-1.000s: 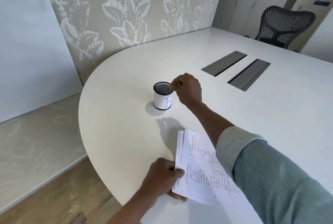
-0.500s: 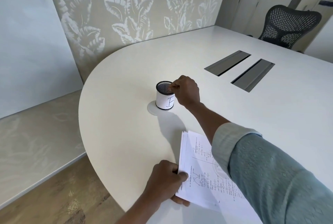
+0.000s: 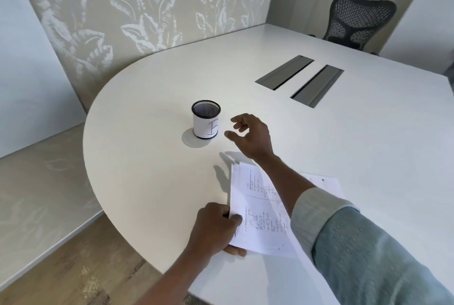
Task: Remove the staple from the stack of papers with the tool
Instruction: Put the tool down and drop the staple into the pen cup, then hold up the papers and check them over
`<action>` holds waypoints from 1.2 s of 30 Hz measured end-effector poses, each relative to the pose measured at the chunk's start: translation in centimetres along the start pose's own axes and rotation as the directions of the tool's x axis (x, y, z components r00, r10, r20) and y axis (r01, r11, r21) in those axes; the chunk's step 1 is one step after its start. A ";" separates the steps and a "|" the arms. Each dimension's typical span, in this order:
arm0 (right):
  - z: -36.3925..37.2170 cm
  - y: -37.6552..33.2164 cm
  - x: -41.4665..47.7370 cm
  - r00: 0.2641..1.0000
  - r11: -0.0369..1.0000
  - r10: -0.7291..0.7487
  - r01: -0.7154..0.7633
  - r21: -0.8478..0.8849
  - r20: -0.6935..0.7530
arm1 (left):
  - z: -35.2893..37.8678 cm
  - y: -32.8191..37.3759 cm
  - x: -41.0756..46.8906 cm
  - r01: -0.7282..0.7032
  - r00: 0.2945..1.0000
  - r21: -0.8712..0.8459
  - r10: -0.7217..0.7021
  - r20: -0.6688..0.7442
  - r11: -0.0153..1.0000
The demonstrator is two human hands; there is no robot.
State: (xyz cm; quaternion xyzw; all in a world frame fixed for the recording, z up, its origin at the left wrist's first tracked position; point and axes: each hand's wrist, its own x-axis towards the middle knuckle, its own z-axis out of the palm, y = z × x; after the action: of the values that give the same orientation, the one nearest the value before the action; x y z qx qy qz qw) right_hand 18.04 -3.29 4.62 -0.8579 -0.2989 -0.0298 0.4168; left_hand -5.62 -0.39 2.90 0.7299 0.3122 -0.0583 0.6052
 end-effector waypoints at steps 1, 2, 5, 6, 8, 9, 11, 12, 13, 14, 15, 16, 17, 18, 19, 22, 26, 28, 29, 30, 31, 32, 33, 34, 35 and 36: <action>-0.5 0.7 -0.8 0.999 1.000 0.015 -0.016 0.008 0.037 | 0.0 -0.2 0.0 -0.013 1.000 0.013 0.013 -0.007 1.000; -1.3 1.4 -1.7 0.997 0.999 0.034 -0.035 0.006 0.070 | 0.1 -0.4 0.0 -0.030 1.000 0.021 0.030 -0.008 0.999; -3.8 3.7 -4.0 0.990 0.997 0.080 -0.082 0.014 0.117 | 0.2 -0.7 0.1 -0.069 0.997 0.030 0.069 0.021 0.997; -4.5 4.4 -4.7 0.989 0.995 0.092 -0.095 0.025 0.114 | 0.1 -0.8 0.2 -0.086 0.996 0.049 0.084 0.033 0.995; -5.7 5.6 -6.0 0.988 0.991 0.116 -0.121 0.049 0.098 | -0.1 -1.0 0.7 -0.129 0.991 0.112 0.124 0.051 0.985; -6.3 6.1 -6.6 0.988 0.988 0.132 -0.138 0.066 0.081 | -0.2 -0.8 0.9 -0.167 0.986 0.164 0.160 0.056 0.972; -7.6 6.8 -7.8 0.982 0.975 0.179 -0.184 0.121 0.058 | -0.3 -0.4 1.5 -0.272 0.961 0.348 0.275 0.041 0.897; -8.3 7.0 -8.3 0.978 0.965 0.202 -0.208 0.158 0.057 | -0.4 -0.1 1.9 -0.310 0.940 0.474 0.341 0.023 0.824; -8.9 7.1 -8.6 0.973 0.954 0.219 -0.228 0.193 0.067 | -0.7 0.3 2.3 -0.320 0.922 0.585 0.388 0.010 0.745; -9.7 7.0 -8.9 0.971 0.946 0.225 -0.238 0.222 0.082 | -0.8 0.8 2.6 -0.327 0.902 0.654 0.431 0.002 0.682; -10.6 7.2 -9.2 0.970 0.938 0.222 -0.240 0.249 0.096 | -1.1 1.5 2.7 -0.331 0.889 0.686 0.459 -0.004 0.648; -11.3 7.2 -9.4 0.971 0.934 0.210 -0.234 0.269 0.117 | -1.5 2.3 2.9 -0.333 0.876 0.704 0.482 -0.014 0.627; -12.0 7.2 -9.5 0.973 0.935 0.195 -0.222 0.278 0.120 | -1.9 3.2 2.8 -0.330 0.864 0.719 0.502 -0.030 0.611; -12.8 7.0 -9.8 0.978 0.941 0.179 -0.203 0.271 0.110 | -2.1 3.9 3.0 -0.336 0.849 0.732 0.527 -0.037 0.593; -13.5 6.9 -9.9 0.980 0.949 0.167 -0.189 0.254 0.105 | -2.5 4.8 2.9 -0.346 0.832 0.742 0.553 -0.039 0.574; -15.0 6.9 -10.0 0.980 0.952 0.171 -0.191 0.240 0.099 | -3.5 7.6 2.6 -0.372 0.783 0.754 0.619 -0.058 0.541; -16.7 6.7 -10.5 0.972 0.915 0.230 -0.235 0.327 0.054 | -4.5 11.4 2.2 -0.474 0.664 0.726 0.743 -0.076 0.498; -17.4 6.2 -10.7 0.969 0.900 0.246 -0.227 0.372 -0.005 | -4.8 12.9 1.7 -0.571 0.589 0.644 0.800 -0.111 0.509; -17.8 6.0 -10.7 0.969 0.894 0.245 -0.210 0.396 -0.041 | -4.9 13.6 1.4 -0.621 0.554 0.579 0.818 -0.152 0.528; -18.1 5.7 -10.8 0.969 0.882 0.236 -0.182 0.434 -0.072 | -4.9 14.2 1.1 -0.668 0.530 0.498 0.823 -0.204 0.553; -18.2 5.4 -10.8 0.969 0.864 0.228 -0.155 0.479 -0.097 | -4.9 14.6 0.8 -0.701 0.528 0.409 0.810 -0.255 0.585; -18.4 5.2 -10.9 0.967 0.845 0.222 -0.129 0.519 -0.121 | -4.9 14.9 0.6 -0.720 0.544 0.319 0.787 -0.292 0.616; -18.5 5.0 -11.0 0.963 0.826 0.224 -0.107 0.553 -0.149 | -4.7 15.1 0.5 -0.730 0.574 0.226 0.758 -0.309 0.645; -18.7 4.7 -11.1 0.959 0.807 0.227 -0.086 0.584 -0.173 | -4.4 15.2 0.6 -0.732 0.611 0.124 0.726 -0.317 0.670; -18.9 4.5 -11.3 0.957 0.792 0.219 -0.059 0.607 -0.192 | -4.2 15.1 0.7 -0.727 0.645 0.022 0.694 -0.322 0.686; -19.1 4.2 -11.5 0.956 0.786 0.203 -0.030 0.618 -0.213 | -3.9 15.0 0.9 -0.720 0.670 -0.075 0.665 -0.330 0.689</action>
State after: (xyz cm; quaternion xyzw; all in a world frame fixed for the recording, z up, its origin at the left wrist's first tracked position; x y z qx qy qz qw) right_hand 14.65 -24.91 10.64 -0.6830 -0.1793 -0.0219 0.7078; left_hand 1.86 2.47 16.20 0.7297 0.0957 0.3108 0.6015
